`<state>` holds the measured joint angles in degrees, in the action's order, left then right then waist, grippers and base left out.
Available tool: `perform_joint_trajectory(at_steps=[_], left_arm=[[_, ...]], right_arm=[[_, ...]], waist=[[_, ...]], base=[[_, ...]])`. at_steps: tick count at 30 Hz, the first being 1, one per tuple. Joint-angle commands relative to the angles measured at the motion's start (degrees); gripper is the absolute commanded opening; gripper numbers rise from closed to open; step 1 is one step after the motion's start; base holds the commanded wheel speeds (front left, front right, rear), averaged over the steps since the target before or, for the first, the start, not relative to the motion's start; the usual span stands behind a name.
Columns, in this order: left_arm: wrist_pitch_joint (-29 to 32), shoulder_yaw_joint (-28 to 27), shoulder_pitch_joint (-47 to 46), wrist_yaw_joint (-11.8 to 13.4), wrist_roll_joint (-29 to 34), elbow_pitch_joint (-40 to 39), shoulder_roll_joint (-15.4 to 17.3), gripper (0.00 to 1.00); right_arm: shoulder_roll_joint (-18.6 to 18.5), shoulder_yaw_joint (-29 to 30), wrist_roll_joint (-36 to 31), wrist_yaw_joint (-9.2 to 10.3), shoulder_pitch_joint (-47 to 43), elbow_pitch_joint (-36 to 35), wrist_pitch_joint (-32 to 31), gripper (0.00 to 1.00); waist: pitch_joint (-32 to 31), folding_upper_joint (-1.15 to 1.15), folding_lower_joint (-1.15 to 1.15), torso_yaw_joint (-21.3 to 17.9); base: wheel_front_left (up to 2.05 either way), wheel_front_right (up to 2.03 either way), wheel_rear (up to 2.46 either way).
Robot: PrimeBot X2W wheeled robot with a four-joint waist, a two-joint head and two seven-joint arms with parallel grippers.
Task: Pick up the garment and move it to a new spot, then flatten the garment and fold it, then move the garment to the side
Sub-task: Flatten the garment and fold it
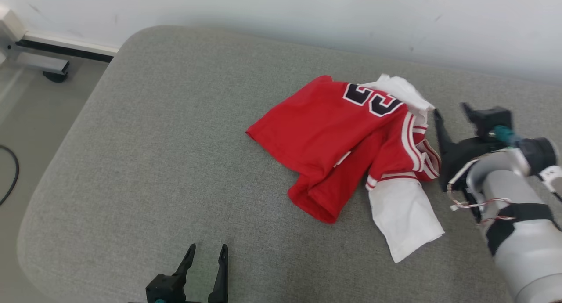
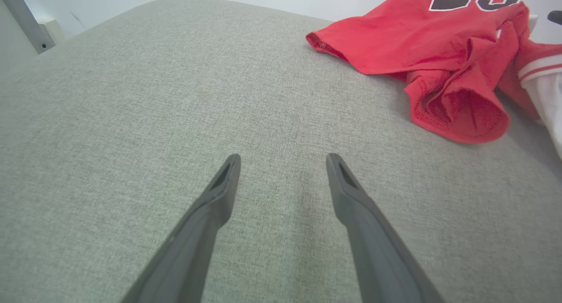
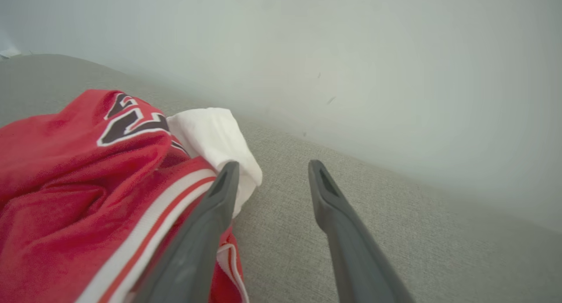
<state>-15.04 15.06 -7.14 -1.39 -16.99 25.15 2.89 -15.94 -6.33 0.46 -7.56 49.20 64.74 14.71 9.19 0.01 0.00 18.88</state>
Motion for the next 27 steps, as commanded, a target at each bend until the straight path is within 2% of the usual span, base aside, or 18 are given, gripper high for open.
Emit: perform_joint_trajectory(at_steps=[1, 5, 11, 20, 27], left_arm=[[-0.19, 0.06, 0.40, 0.05, 0.52, 0.01, 0.00, 1.00], [-0.19, -0.39, 0.99, -0.06, 1.10, 0.17, -0.02, 1.00], [-0.19, -0.11, 1.25, -0.60, 1.22, 0.68, -0.01, 1.00], [-0.19, 0.16, 2.28, -0.51, 0.52, 0.94, 0.00, 1.00], [-0.19, 0.47, 2.05, -0.89, 0.38, 1.22, -0.01, 1.00]], right_arm=[[0.10, 1.31, -0.56, 0.14, -1.00, -0.37, 0.37, 1.00], [2.04, 8.28, -3.46, 0.14, -5.18, -4.76, 0.45, 1.00], [7.08, 12.27, -4.90, 0.14, -13.38, -10.65, 0.48, 1.00], [10.42, 8.70, -0.43, 0.15, -25.14, -13.64, 0.48, 1.00], [10.49, 4.90, -0.30, 0.15, -26.55, -12.00, 0.37, 1.00]], waist=[[-0.31, -0.01, 0.00, -0.33], [-1.25, -0.01, 0.00, -1.69], [-2.96, -0.01, 0.00, -4.08], [-4.39, -0.01, 0.00, -6.47], [-4.25, -0.01, 0.00, -6.21]], base=[[0.00, 0.00, 0.00], [0.00, 0.00, 0.00], [0.00, 0.00, 0.00], [0.00, 0.00, 0.00], [0.00, 0.00, 0.00]])
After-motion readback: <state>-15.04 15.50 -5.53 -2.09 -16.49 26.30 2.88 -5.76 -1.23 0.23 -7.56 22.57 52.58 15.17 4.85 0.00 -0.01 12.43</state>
